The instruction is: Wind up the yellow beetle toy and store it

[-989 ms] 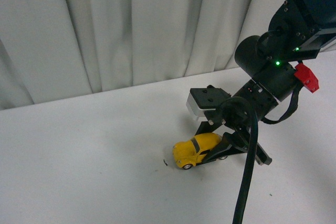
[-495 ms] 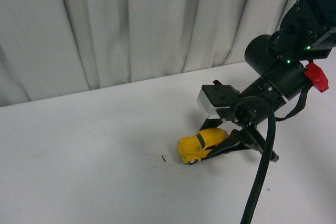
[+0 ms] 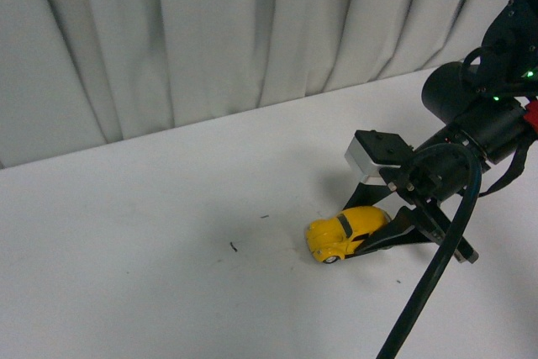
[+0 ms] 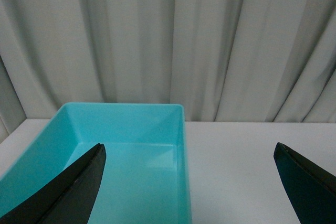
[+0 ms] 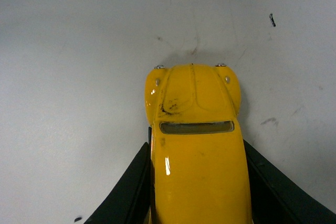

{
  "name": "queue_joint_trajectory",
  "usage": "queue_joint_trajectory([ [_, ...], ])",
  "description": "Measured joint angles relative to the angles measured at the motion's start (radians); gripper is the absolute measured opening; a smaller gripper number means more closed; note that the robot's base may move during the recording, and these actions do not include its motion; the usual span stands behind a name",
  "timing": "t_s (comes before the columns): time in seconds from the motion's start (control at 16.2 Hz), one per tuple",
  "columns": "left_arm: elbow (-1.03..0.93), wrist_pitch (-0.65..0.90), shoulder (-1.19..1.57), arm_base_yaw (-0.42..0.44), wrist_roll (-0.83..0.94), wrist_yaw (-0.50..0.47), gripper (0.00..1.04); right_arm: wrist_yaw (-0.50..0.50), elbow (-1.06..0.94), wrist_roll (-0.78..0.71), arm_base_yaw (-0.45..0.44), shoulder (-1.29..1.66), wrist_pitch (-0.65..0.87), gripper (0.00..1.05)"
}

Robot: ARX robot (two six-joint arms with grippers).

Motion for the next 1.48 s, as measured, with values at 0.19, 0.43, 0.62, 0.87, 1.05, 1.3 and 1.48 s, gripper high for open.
queue_joint_trajectory([
  [0.19, 0.0, 0.0, 0.0, 0.0, 0.0, 0.0, 0.98, 0.002, -0.051, -0.006, -0.057, -0.018, 0.013, 0.42],
  [0.43, 0.0, 0.0, 0.0, 0.0, 0.0, 0.0, 0.98, 0.032, -0.104, -0.014, -0.156, -0.042, 0.014, 0.42],
  [0.62, 0.0, 0.0, 0.0, 0.0, 0.0, 0.0, 0.98, 0.08, -0.132, -0.033, -0.285, -0.061, -0.01, 0.42],
  [0.87, 0.0, 0.0, 0.0, 0.0, 0.0, 0.0, 0.98, 0.1, -0.129, -0.033, -0.304, -0.069, -0.036, 0.42],
  [1.05, 0.0, 0.0, 0.0, 0.0, 0.0, -0.001, 0.98, 0.148, -0.113, -0.036, -0.294, -0.068, -0.082, 0.66],
  [1.3, 0.0, 0.0, 0.0, 0.0, 0.0, 0.0, 0.98, 0.153, -0.109, -0.052, -0.29, -0.069, -0.102, 0.99],
  [1.48, 0.0, 0.0, 0.0, 0.0, 0.0, 0.0, 0.98, 0.155, -0.109, -0.063, -0.29, -0.069, -0.1, 0.98],
])
